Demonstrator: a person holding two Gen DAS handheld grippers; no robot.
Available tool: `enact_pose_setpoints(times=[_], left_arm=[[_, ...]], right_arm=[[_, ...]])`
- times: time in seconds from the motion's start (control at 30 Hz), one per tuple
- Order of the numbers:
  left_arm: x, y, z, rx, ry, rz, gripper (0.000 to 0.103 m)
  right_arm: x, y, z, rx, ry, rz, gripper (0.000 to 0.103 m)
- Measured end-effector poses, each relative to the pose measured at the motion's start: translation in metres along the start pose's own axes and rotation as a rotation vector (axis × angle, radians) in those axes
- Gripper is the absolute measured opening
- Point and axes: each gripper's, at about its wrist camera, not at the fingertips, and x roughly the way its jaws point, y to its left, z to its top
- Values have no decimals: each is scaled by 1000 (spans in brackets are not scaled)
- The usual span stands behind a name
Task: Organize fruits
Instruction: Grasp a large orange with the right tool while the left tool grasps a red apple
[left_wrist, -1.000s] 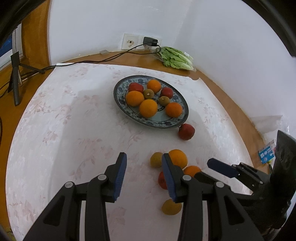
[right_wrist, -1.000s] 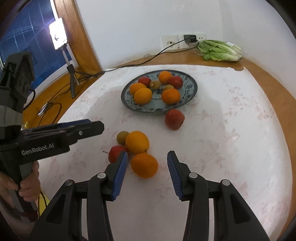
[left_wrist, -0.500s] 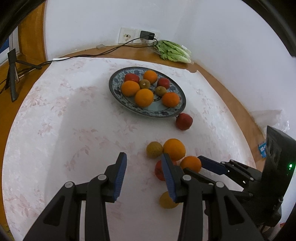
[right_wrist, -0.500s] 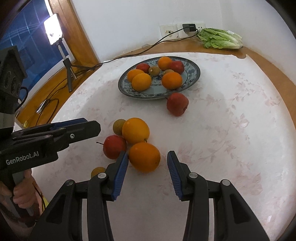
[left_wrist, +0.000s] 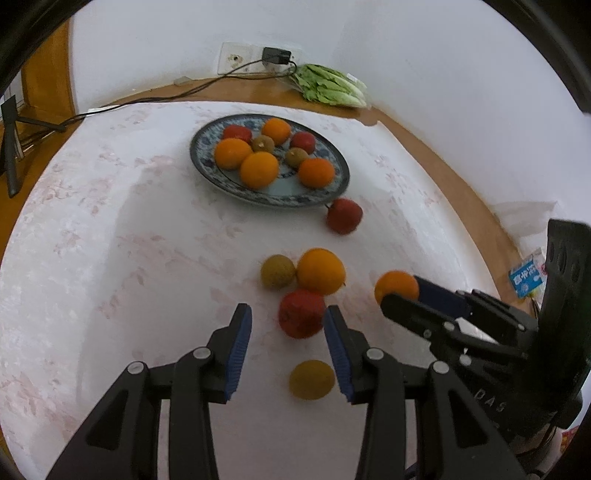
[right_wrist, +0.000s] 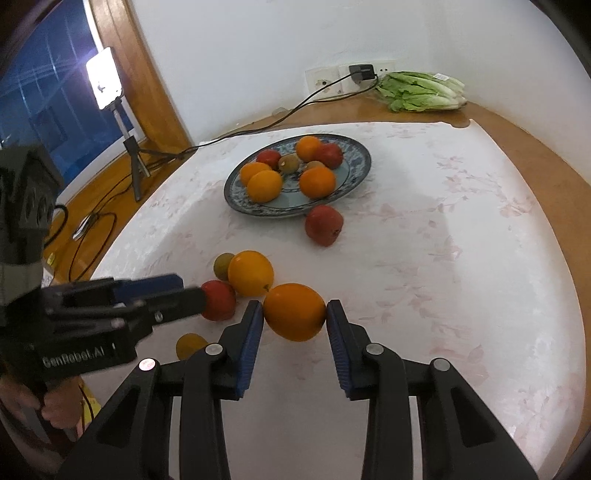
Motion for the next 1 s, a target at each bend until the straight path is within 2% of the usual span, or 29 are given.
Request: enact_pose_setpoints(times=[0.77,1.0], left_arm=[[23,-17,-3,43,22,36,43],[25,-13,-2,39,11,34,34]], right_arm=[[-11,-5,0,34,-29,43,36],[-9,-6,0,38,-24,49,36]])
